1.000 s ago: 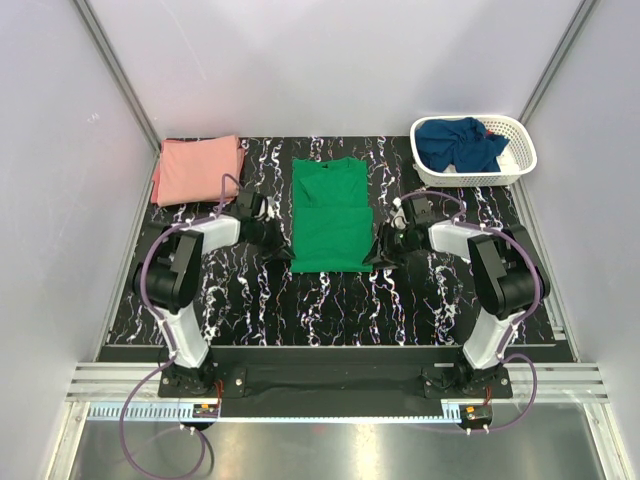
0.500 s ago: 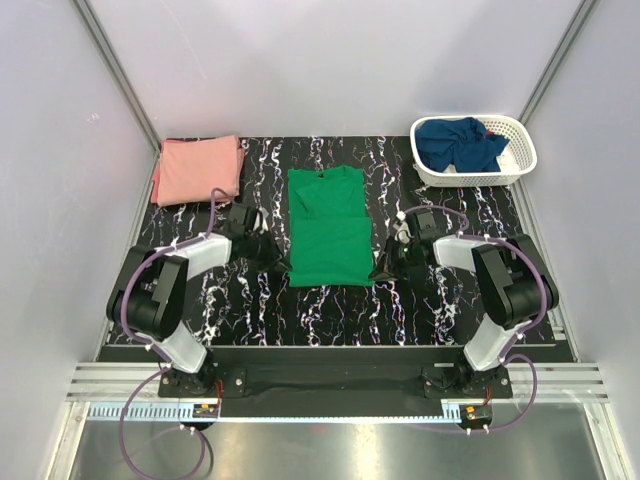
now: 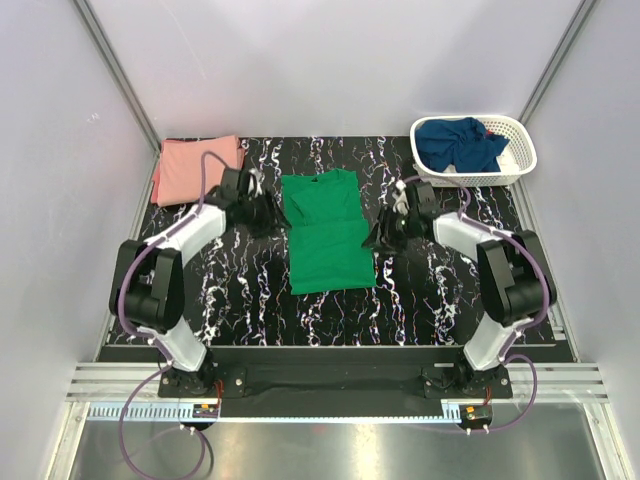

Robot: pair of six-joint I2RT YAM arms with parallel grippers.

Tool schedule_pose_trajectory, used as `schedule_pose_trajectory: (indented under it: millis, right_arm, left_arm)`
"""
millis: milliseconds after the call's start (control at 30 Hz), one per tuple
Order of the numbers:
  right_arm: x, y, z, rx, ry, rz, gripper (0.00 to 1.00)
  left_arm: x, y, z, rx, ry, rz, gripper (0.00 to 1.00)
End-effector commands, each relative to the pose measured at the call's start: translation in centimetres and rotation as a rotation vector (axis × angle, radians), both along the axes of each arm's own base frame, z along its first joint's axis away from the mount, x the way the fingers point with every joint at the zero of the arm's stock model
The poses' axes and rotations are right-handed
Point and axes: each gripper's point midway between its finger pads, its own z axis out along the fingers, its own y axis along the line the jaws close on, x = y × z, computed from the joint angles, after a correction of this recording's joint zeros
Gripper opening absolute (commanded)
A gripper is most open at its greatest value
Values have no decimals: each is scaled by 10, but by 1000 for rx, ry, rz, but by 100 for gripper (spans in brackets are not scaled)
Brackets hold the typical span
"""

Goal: Fold and stack the t-shirts

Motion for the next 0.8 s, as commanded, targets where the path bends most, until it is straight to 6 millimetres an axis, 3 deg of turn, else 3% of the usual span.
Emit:
schedule_pose_trajectory:
  millis: [0,33,167,300,500,767]
  right_arm:
    - [43,-5,10,-21,-87,12,48]
    - [48,-4,10,-17,-90,21,47]
    - [80,-3,14,8,-102,40,46]
    - [94,-10,3,23,-81,49,48]
    - [100,-10,-14,48,-49,86,48]
    - [110,-3,-20,116,-48,87,42]
  left_arm:
    - [31,9,0,86,-80,-39,52]
    - [40,6,5,73,-88,-47,50]
    - [56,8,-6,86,-77,-54,49]
    - [63,8,-16,81,-62,-54,48]
    - [68,-5,-37,16,-56,-89,43]
    - [72,-8,-46,6,-66,-96,39]
